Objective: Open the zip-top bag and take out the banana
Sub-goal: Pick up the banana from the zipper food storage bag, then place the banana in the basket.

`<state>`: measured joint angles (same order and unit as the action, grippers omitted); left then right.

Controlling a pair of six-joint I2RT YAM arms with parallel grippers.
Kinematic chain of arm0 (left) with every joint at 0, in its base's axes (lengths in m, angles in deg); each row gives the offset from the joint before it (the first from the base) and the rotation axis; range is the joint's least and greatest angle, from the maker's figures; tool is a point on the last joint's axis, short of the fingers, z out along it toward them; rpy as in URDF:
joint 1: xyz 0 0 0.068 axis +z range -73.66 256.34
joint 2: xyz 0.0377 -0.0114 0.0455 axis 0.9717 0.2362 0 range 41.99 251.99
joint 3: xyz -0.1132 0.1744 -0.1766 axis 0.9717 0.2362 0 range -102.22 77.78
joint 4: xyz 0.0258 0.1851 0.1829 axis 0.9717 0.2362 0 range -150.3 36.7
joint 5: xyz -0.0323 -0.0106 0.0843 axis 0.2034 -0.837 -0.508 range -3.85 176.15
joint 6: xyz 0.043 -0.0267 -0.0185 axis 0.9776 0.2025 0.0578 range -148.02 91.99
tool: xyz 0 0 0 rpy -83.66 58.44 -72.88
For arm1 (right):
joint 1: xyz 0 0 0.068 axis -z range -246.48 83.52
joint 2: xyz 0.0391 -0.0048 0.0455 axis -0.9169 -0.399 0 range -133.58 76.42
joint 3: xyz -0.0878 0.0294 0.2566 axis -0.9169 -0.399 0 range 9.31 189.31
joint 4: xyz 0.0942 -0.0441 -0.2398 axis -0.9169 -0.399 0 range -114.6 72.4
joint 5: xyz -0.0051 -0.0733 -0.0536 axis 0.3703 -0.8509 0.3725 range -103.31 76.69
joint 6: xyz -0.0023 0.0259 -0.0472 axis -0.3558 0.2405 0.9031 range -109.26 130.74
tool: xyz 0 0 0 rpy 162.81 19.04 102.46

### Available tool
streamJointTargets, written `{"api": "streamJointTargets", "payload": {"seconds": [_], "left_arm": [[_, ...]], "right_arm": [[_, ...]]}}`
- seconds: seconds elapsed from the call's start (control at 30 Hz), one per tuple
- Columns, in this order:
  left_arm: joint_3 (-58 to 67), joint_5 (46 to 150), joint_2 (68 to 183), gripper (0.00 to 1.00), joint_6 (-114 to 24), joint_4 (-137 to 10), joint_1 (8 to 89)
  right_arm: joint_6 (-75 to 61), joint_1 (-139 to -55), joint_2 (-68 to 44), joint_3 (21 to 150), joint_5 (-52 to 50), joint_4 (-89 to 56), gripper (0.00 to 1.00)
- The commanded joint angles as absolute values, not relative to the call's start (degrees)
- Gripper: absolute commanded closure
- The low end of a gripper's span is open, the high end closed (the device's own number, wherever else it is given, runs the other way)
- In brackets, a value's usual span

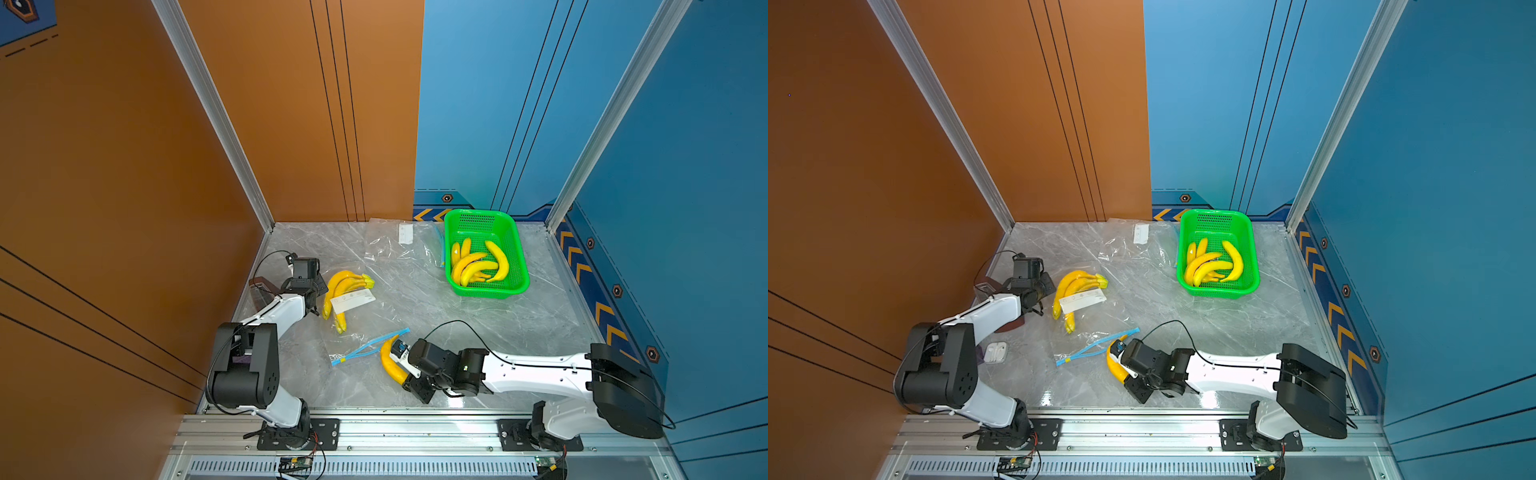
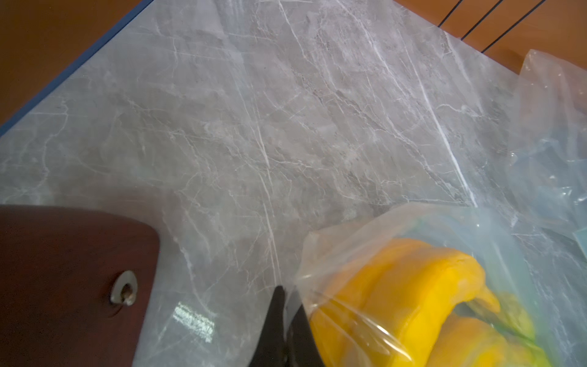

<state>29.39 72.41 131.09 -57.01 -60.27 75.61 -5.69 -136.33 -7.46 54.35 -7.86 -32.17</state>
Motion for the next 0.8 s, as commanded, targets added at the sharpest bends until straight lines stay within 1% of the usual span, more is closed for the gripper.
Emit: {"api": "streamJointTargets", "payload": {"seconds": [0.0, 0.2, 0.4, 0.47, 0.53, 0.6, 0.73, 0.77], "left_arm": [[27.7, 69.8, 132.1, 1.0, -59.7, -59.4, 76.0], [28.7, 70.0, 132.0, 1.0, -59.9, -59.3, 77.2], [30.7, 69.9, 130.5, 1.0, -61.8, -58.8, 80.2], [31.0, 71.0, 130.0, 0.94, -62.2, -58.8, 80.8], [30.9, 72.1, 129.9, 0.93, -62.3, -58.8, 80.8], [30.6, 73.5, 129.9, 0.88, -62.2, -58.7, 80.7], [31.0, 75.6, 129.4, 0.72, -62.2, -58.8, 80.4], [31.3, 75.9, 129.1, 0.66, -62.2, -58.8, 80.2]], "right_arm": [[-3.0, -136.8, -7.9, 55.6, -8.3, -34.7, 0.75], [-3.4, -136.0, -2.6, 53.6, -10.2, -34.9, 0.75], [-6.9, -130.4, 8.0, 48.6, -12.5, -36.1, 0.76], [-7.6, -128.2, 11.8, 47.1, -12.7, -36.4, 0.76], [-8.0, -125.8, 14.7, 46.7, -13.1, -37.4, 0.76], [-8.9, -122.3, 16.6, 47.2, -13.4, -38.2, 0.76], [-10.2, -116.1, 17.2, 50.3, -15.6, -38.5, 0.76], [-10.1, -114.7, 16.9, 51.5, -16.3, -38.5, 0.76]]}}
